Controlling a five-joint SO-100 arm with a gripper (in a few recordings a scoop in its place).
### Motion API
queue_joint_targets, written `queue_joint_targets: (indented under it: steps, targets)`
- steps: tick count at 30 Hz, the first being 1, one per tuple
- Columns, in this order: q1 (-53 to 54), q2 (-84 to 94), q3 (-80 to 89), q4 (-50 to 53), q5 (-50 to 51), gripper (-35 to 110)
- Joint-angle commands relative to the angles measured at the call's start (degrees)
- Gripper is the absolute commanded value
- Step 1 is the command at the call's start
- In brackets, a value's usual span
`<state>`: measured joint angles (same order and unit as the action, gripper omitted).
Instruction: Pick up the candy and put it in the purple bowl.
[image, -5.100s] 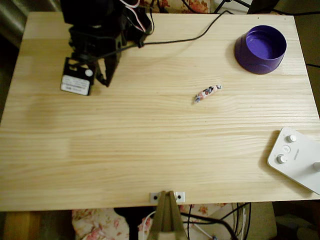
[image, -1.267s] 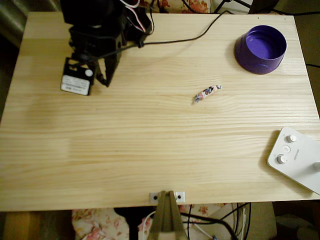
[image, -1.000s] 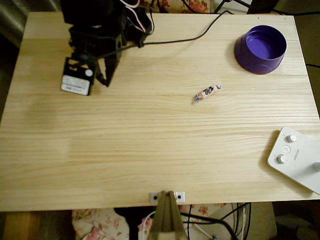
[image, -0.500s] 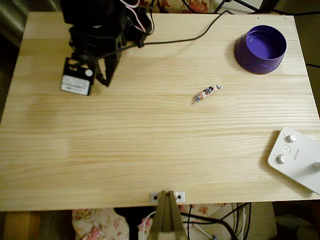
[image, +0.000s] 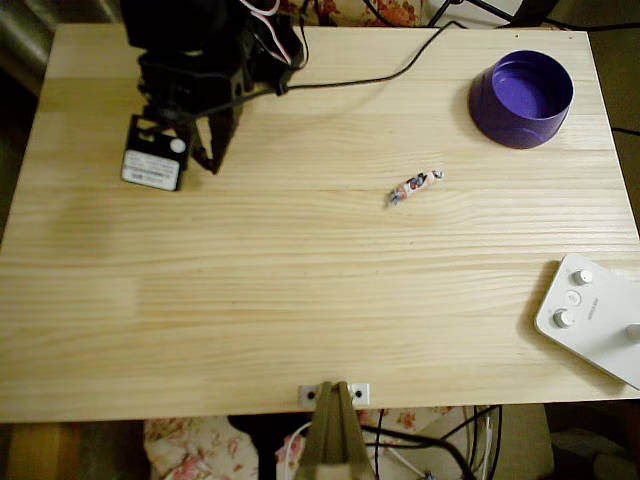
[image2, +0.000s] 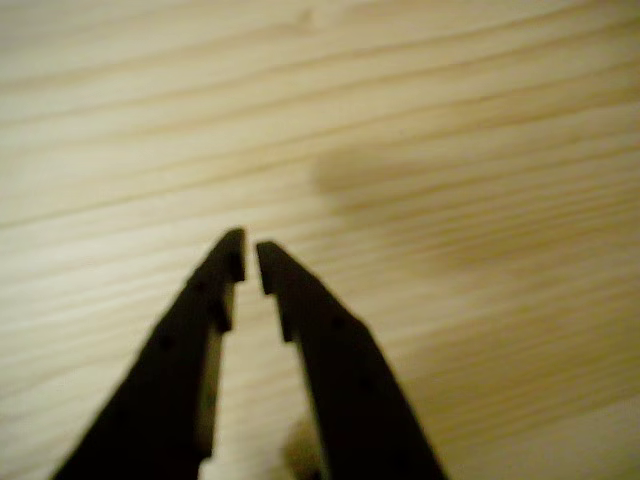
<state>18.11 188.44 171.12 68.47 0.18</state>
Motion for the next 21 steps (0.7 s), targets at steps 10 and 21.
queue_joint_targets:
  steps: [10,21]
  targets:
    - [0.5,0.7,-0.6,-0.1,-0.3,-1]
    - [0.5,0.7,-0.6,-0.1,0.1,-1]
